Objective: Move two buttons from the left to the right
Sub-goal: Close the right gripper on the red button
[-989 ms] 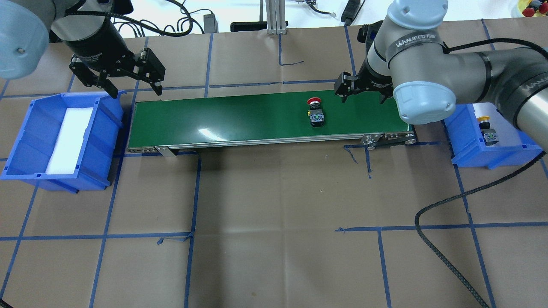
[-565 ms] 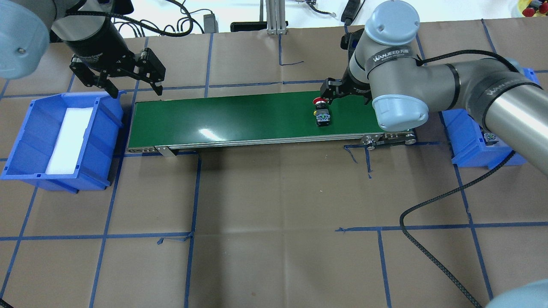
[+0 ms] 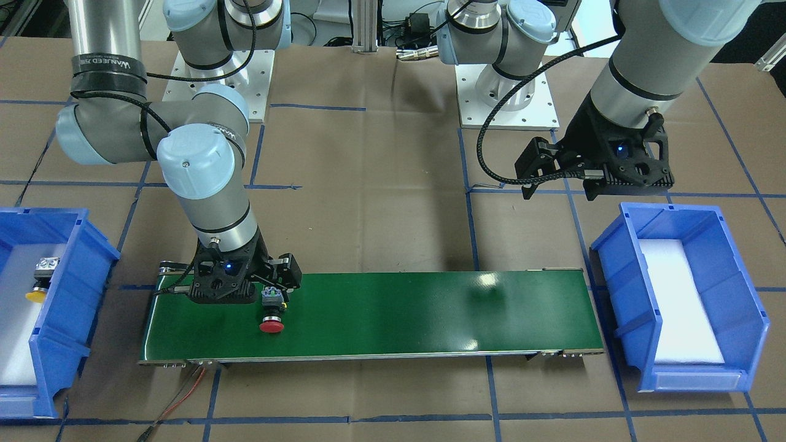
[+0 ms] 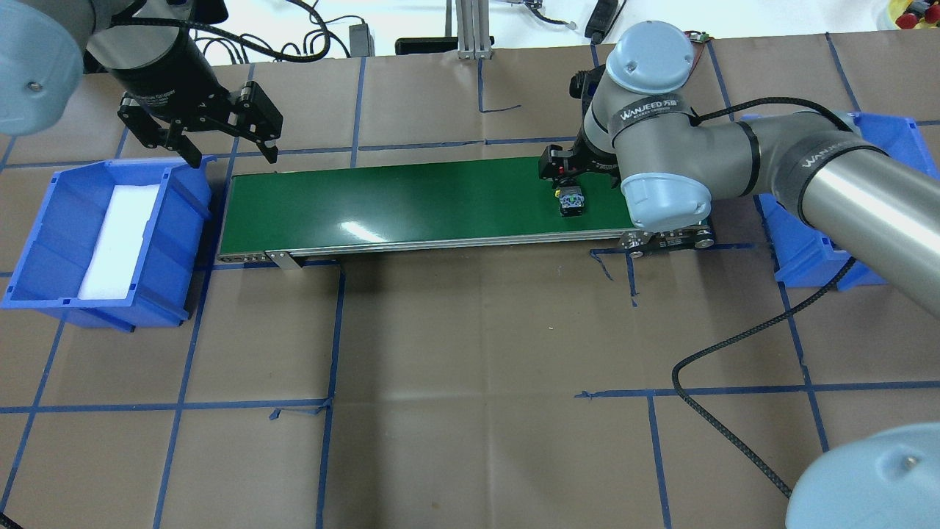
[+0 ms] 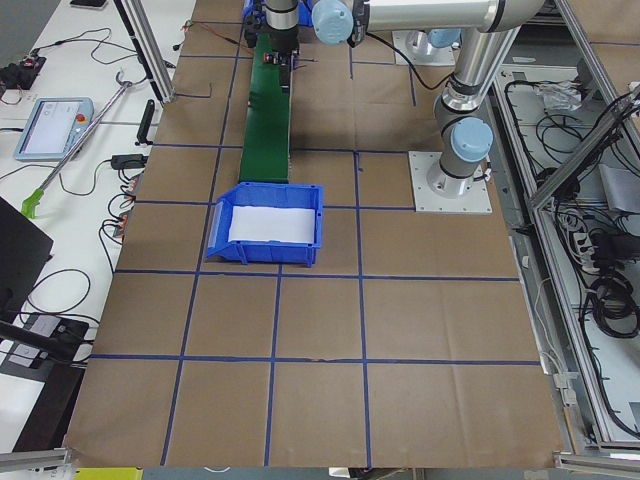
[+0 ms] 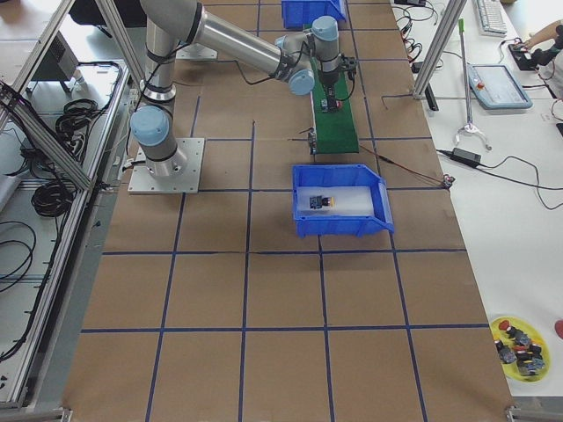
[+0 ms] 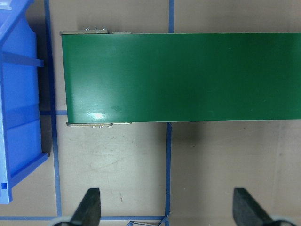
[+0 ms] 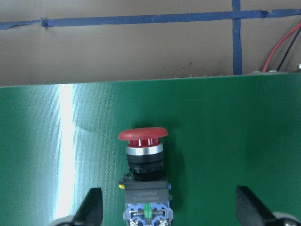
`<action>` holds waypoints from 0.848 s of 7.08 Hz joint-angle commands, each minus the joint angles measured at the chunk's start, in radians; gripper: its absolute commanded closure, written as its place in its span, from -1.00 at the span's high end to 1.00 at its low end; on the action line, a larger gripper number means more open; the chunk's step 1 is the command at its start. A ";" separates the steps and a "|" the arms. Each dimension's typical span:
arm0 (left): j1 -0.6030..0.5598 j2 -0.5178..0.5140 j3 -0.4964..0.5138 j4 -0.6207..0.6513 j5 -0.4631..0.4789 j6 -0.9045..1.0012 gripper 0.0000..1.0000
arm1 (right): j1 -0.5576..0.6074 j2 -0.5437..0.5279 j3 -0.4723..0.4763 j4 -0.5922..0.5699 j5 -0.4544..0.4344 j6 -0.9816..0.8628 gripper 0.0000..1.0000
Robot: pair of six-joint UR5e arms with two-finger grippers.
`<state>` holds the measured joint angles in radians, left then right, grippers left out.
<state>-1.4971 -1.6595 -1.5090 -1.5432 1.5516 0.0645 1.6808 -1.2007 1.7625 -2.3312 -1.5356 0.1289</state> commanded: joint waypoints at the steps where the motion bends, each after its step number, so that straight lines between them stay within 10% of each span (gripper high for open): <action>1: 0.000 -0.002 0.004 0.000 0.002 -0.002 0.99 | -0.001 0.030 0.002 -0.002 -0.001 -0.002 0.98; 3: 0.000 -0.002 0.006 -0.002 0.002 -0.002 0.99 | -0.003 0.046 0.002 0.001 -0.020 -0.008 0.58; 6: 0.000 -0.002 0.006 -0.002 0.002 -0.002 0.99 | -0.021 0.036 -0.003 0.021 -0.053 -0.020 -0.84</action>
<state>-1.4972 -1.6613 -1.5037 -1.5446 1.5539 0.0629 1.6688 -1.1611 1.7618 -2.3162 -1.5649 0.1145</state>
